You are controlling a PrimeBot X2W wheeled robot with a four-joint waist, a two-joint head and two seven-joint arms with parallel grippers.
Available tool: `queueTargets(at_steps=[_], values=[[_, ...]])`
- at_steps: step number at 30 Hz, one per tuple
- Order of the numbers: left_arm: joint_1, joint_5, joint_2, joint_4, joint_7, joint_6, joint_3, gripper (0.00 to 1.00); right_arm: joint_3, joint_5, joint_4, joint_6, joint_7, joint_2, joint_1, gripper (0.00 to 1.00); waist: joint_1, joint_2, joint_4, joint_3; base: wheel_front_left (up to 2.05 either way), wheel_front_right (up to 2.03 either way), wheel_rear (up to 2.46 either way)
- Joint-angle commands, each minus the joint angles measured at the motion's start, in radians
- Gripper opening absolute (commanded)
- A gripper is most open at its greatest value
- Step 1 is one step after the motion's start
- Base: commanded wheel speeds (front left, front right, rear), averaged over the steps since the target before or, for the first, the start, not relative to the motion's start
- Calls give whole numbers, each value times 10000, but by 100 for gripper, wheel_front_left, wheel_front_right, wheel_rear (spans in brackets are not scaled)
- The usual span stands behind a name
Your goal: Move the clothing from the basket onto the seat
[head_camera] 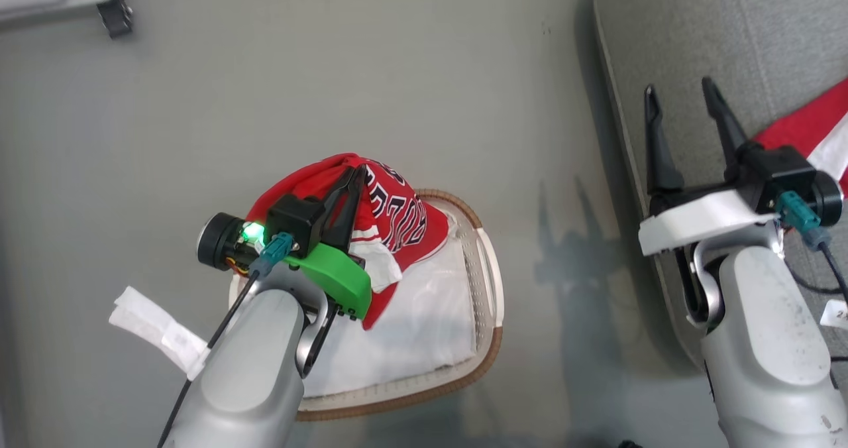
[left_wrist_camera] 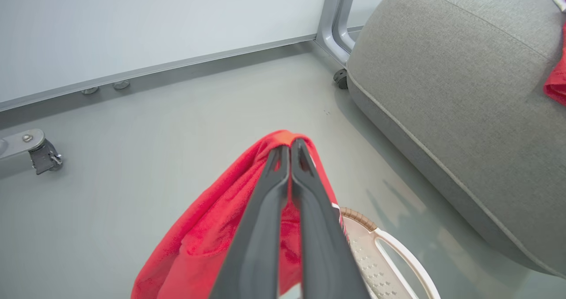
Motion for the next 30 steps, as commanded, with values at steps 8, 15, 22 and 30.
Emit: queueTargets(at_steps=[8,15,22,30], values=[[1077,-258,-6,-1847,-39,-109,411,0,228,224,414,-14,-20,-36,966,100,1,0,333,-2113,0,0,0],[1579,-608,-5,-3319,-38,-90,579,0,370,394,672,-14,-20,-37,1621,100,1,0,474,-3190,0,0,0],[1799,-1044,-6,-4633,-38,60,377,0,584,550,865,-14,-20,-36,2163,100,1,0,521,-4069,0,0,0],[1666,-1370,-3,-5644,-37,283,128,0,985,784,958,-14,-20,-36,2554,100,1,0,532,-4560,0,0,0]])
